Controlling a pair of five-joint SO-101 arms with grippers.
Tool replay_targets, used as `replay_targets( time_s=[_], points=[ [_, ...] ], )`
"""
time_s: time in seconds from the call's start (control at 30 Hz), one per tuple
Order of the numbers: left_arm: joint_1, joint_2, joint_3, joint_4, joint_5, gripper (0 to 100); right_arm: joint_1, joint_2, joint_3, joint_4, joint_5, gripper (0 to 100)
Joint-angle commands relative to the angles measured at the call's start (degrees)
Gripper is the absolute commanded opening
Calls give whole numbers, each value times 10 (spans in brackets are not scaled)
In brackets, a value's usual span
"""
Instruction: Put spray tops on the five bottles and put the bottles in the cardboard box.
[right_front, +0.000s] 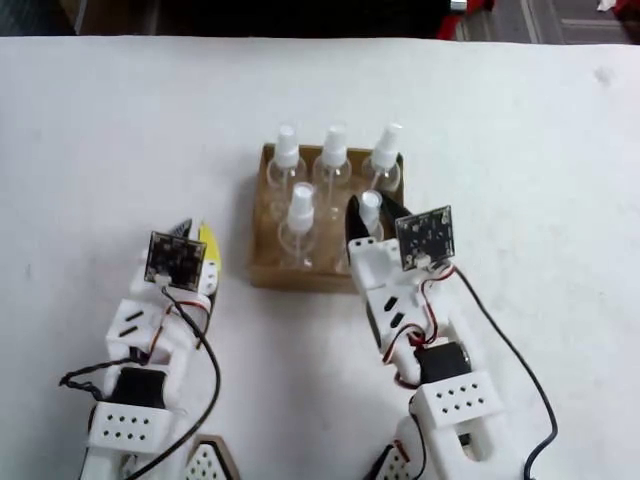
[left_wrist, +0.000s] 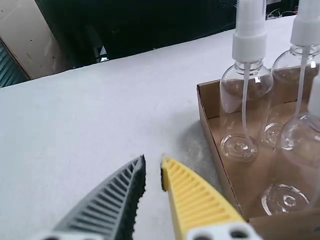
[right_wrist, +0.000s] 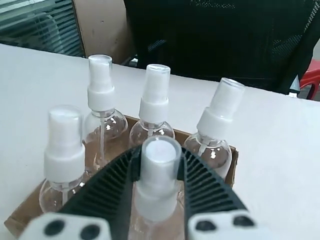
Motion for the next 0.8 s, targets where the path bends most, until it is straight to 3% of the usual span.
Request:
replay_targets(
  time_s=[0.0,0.4,0.6,0.77],
  points=[
    [6,-7,-11,-10,-6,60,4,-4,-4,15,79,16],
    [6,-7,-11,-10,-6,60,4,1,-4,16,81,22],
    [6,-7,-11,-10,-6,60,3,1,-4,17,81,176],
    [6,-7,-11,-10,-6,60,3,-1,-4,17,81,166]
  ],
)
